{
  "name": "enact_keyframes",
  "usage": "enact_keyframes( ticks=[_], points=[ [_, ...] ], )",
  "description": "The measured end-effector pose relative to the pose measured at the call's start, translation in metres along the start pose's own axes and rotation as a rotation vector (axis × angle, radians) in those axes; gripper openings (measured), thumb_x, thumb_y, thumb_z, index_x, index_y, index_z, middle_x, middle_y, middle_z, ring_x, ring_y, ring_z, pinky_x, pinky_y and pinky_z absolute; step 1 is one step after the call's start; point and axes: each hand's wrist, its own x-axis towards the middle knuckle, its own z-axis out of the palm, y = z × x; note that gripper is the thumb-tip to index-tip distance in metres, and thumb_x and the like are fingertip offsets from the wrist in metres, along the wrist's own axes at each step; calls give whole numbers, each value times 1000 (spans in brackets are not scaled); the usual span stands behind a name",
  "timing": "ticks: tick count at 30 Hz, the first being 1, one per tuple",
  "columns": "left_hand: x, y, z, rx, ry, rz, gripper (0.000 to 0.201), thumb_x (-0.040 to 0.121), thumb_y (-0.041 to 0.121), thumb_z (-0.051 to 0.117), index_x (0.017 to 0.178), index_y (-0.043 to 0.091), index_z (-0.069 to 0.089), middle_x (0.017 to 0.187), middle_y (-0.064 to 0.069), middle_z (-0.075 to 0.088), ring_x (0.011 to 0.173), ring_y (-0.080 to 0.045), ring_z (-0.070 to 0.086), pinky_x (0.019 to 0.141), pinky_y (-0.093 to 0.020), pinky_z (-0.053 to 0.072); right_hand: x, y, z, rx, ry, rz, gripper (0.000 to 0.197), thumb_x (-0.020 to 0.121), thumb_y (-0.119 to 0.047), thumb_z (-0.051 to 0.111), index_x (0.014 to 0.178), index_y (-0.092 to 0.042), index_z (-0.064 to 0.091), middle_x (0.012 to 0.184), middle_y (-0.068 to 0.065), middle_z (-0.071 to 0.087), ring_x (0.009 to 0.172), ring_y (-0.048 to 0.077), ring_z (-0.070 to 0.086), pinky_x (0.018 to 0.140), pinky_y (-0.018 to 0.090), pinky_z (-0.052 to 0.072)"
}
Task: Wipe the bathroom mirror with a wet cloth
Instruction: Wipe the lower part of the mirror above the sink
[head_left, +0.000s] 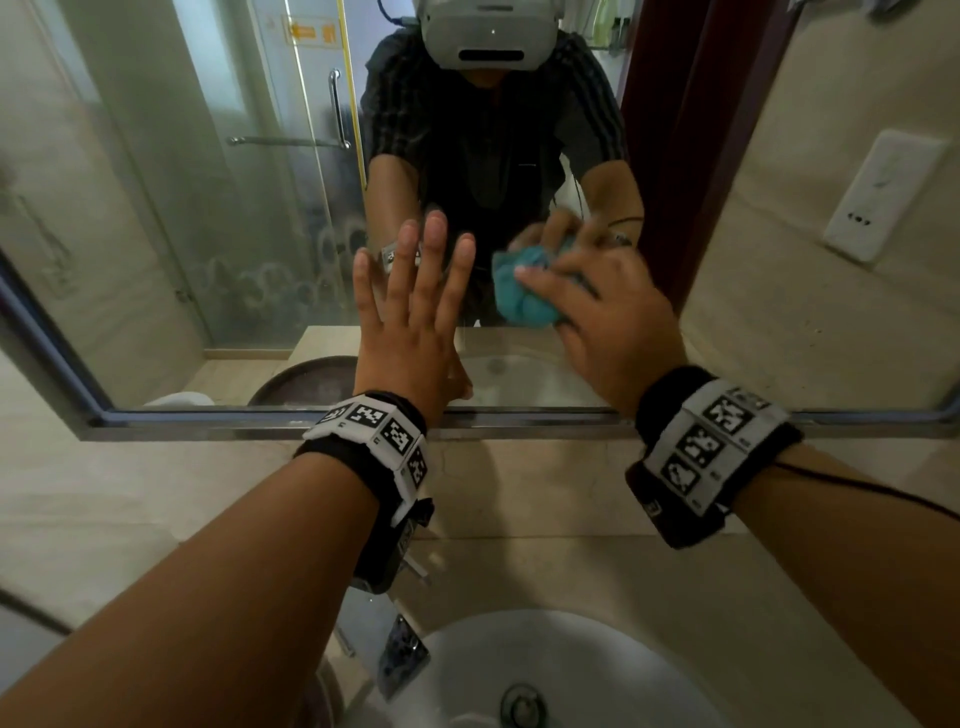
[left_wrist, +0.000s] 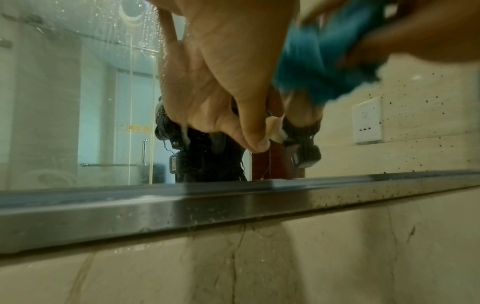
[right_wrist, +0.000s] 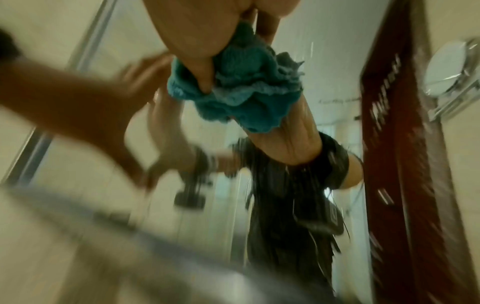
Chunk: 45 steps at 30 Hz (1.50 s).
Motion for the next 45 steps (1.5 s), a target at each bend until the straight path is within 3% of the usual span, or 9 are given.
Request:
enact_keyframes(
  ticks=[4,7,10,15,19,24,33,39,45],
  points=[
    [0,-2,1,1,3,7,152,48,75,71,141,12,-31,149,-16,-26,141,-34,-10,111,-57,-4,10,1,2,-17,165,165,34,85,-17,55,118,-18,61,115,12,54,99,23,39,85,22,35],
    [0,-4,1,-47,2,24,150,49,72,72,141,14,-31,148,-12,-37,141,-34,-12,111,-56,-9,-40,-10,28,-12,-124,-70,30,82,-23,68,111,-15,65,110,13,58,93,25,53,75,37,54],
    [-1,0,-2,-3,5,7,149,52,72,71,141,12,-31,151,-15,-27,140,-35,-10,112,-57,-4,-67,0,35,-116,-361,-294,44,66,-18,82,107,-17,68,105,14,63,81,31,59,65,41,53],
    [-7,3,-15,16,36,7,142,52,72,72,148,15,-16,154,-14,-9,143,-33,-4,112,-59,2,-6,12,-2,-104,-8,-44,39,80,-22,62,119,-19,63,116,15,57,99,32,44,75,42,50],
    [-4,24,-16,4,68,137,134,58,66,72,149,17,-13,155,-13,-7,144,-32,-4,112,-60,0,-13,11,13,-83,9,133,42,91,-57,40,119,-33,59,121,8,54,109,24,44,94,17,34],
    [3,37,-4,-15,70,42,126,65,50,76,149,16,-11,155,-12,-5,143,-32,-2,113,-57,-1,-79,12,29,-115,-305,-212,48,71,-13,80,115,-21,64,102,17,62,74,33,55,58,40,52],
    [4,39,-2,9,17,44,138,57,63,74,146,16,-20,154,-12,-13,142,-32,-8,111,-58,-4,-14,28,-3,-137,183,109,32,91,-21,52,121,-20,63,117,8,47,97,28,36,78,34,45],
    [5,37,0,-38,21,54,137,59,62,73,145,17,-22,153,-12,-13,141,-33,-9,111,-58,-9,-85,16,30,-128,-345,-153,49,66,-9,82,112,-16,67,99,18,63,70,33,55,55,39,51],
    [5,40,0,-31,24,46,140,56,60,76,146,17,-21,154,-11,-12,142,-33,-7,111,-57,-9,-9,33,-11,-113,168,76,33,91,-24,52,121,-20,63,113,12,56,94,24,37,76,28,44]
  ],
)
